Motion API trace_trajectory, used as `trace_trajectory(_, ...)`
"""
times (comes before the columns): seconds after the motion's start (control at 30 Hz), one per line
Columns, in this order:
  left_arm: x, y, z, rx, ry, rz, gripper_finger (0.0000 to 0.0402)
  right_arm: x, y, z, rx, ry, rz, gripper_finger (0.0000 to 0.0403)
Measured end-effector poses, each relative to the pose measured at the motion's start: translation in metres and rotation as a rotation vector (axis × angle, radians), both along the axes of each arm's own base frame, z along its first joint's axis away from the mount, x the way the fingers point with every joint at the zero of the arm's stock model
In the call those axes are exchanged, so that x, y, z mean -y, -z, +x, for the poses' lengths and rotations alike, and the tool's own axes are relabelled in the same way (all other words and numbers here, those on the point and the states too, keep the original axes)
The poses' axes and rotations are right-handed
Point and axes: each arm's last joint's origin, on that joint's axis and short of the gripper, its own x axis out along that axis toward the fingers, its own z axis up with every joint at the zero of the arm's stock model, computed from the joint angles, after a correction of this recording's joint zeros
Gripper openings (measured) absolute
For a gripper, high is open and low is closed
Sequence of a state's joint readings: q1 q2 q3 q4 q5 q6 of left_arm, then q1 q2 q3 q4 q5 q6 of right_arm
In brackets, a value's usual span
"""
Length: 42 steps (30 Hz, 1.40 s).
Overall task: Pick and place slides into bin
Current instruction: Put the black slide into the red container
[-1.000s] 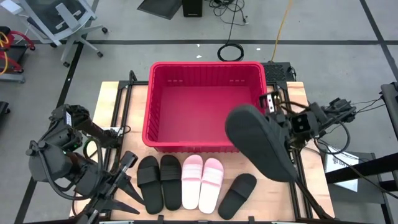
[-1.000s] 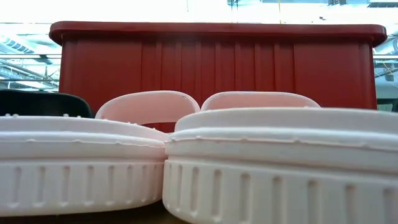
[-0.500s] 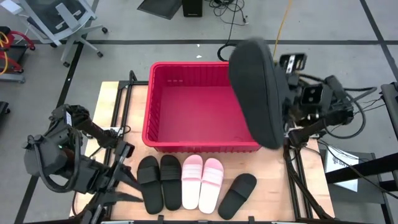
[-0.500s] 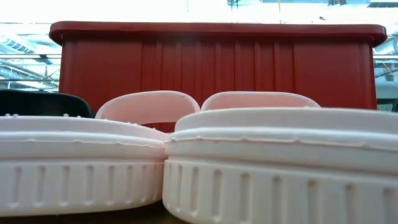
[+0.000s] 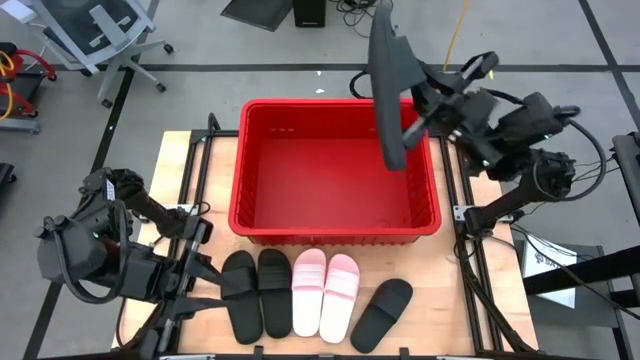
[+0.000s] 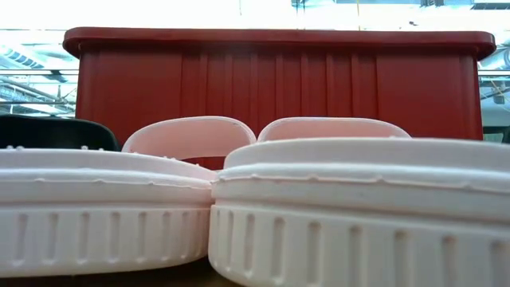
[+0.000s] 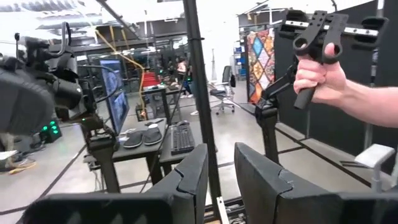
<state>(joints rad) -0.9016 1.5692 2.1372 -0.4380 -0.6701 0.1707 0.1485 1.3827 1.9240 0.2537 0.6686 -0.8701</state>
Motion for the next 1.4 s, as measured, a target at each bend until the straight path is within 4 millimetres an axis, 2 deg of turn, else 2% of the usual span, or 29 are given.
trace_trajectory(0.27, -0.001, 0.0, 0.0, 0.0, -0.021, -0.009, 0.0088, 0.023, 0.012, 0.004, -0.207, 0.3, 0.062, 0.0002)
trace_trajectory(0.47, -0.001, 0.0, 0.0, 0.0, -0.021, -0.009, 0.0088, 0.044, 0.018, 0.003, -0.292, 0.492, 0.123, 0.0002)
trace_trajectory(0.6, -0.001, 0.0, 0.0, -0.001, -0.021, -0.008, 0.0088, 0.057, 0.026, 0.003, -0.428, 0.631, 0.126, 0.0001)
trace_trajectory(0.8, -0.001, 0.0, 0.0, 0.0, -0.021, -0.004, 0.0088, 0.079, 0.049, 0.005, -0.617, 0.707, 0.162, 0.0001)
trace_trajectory(0.9, -0.001, 0.0, 0.0, 0.0, -0.021, -0.004, 0.0088, 0.09, 0.064, 0.003, -0.692, 0.709, 0.216, 0.0001)
trace_trajectory(1.0, -0.001, 0.0, 0.0, 0.001, -0.021, -0.001, 0.0088, 0.103, 0.081, -0.001, -0.728, 0.618, 0.327, 0.0001)
trace_trajectory(1.23, -0.001, 0.0, 0.0, 0.0, -0.022, 0.0, 0.0088, 0.145, 0.127, -0.015, -0.888, 0.4, 0.765, 0.0)
trace_trajectory(1.4, -0.001, 0.0, 0.0, 0.0, -0.022, 0.001, 0.0088, 0.163, 0.148, -0.003, -1.0, 0.365, 0.856, 0.0)
